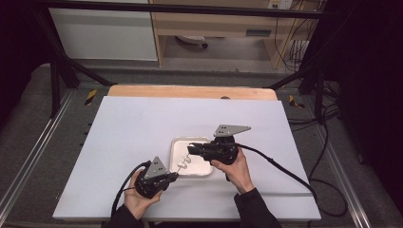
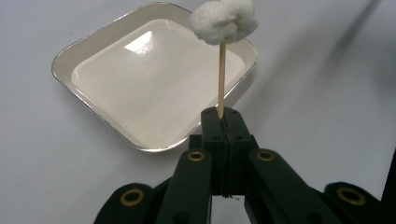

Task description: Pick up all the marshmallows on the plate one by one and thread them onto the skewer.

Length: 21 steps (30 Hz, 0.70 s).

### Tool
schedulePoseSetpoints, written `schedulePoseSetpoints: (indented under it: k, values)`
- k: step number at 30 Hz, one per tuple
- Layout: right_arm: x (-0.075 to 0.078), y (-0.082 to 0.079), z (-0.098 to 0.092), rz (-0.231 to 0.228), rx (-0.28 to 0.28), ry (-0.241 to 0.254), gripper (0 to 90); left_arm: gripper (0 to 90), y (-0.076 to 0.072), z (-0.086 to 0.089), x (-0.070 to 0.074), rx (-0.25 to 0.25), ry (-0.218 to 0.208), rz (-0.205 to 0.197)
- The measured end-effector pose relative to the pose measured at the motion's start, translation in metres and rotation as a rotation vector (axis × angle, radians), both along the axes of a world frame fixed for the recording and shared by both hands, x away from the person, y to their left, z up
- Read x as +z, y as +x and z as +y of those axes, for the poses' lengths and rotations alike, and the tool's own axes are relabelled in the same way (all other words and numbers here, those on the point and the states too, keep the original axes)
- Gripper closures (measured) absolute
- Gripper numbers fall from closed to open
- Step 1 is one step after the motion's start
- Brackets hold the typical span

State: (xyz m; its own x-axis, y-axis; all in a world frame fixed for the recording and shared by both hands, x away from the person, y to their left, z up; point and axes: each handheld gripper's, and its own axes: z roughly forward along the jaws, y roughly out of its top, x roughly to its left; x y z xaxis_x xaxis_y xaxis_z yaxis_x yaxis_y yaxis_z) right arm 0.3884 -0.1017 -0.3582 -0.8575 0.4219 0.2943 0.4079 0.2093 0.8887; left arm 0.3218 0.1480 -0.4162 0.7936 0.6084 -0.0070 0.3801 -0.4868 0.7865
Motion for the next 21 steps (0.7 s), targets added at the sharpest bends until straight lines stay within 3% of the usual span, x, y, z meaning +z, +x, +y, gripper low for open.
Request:
schedulePoseSetpoints:
  k: [21]
  values:
    - [-0.0065, -0.0029, -0.0008, 0.011, 0.005, 0.037, 81.4, 89.5, -0.002, 0.0001, 0.0027, 0.021, 0.0, -0.014]
